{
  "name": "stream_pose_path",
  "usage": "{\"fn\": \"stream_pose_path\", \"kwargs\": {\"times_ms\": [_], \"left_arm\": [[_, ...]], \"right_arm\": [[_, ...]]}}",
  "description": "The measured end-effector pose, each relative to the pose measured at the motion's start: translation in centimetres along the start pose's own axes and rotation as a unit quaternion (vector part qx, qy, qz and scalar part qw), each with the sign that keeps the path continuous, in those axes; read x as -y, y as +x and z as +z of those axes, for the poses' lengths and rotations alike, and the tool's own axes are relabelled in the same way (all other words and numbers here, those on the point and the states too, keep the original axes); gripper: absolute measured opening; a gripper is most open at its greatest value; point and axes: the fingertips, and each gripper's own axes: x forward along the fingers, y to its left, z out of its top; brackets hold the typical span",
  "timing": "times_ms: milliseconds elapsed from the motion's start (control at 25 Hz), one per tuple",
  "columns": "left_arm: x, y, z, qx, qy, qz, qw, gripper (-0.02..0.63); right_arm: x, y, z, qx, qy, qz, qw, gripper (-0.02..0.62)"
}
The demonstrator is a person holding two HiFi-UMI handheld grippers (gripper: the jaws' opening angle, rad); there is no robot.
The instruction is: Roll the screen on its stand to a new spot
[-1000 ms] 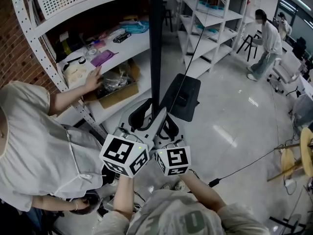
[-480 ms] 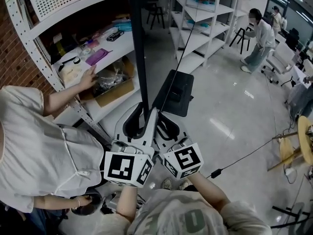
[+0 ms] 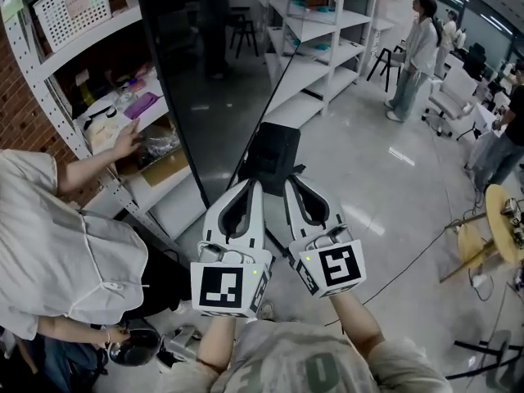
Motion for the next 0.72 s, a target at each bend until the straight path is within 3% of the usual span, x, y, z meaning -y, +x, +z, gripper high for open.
{"fn": "stream_pose_path", "kwargs": {"times_ms": [160,360,720], "left_arm": [[3.3,0.6,-1.7,-0.011,-0.017,-0.013,0.9997,0.014],[6.3,1.4,-1.3,-0.004,-0.021,-0.024,0.9995,0.014],[7.1,2.7,-1.4,-0.002,-0.014,-0.036,0.9992,0.014]], "right_arm": [[3.9,-3.9,0.6,-0.008,-0.035,-0.046,0.998,0.020],[7.8,-7.0,1.1,-0.013,-0.033,-0.081,0.996,0.018],[9.1,-7.3,0.4,-0.022,-0.032,-0.094,0.995,0.018]]}}
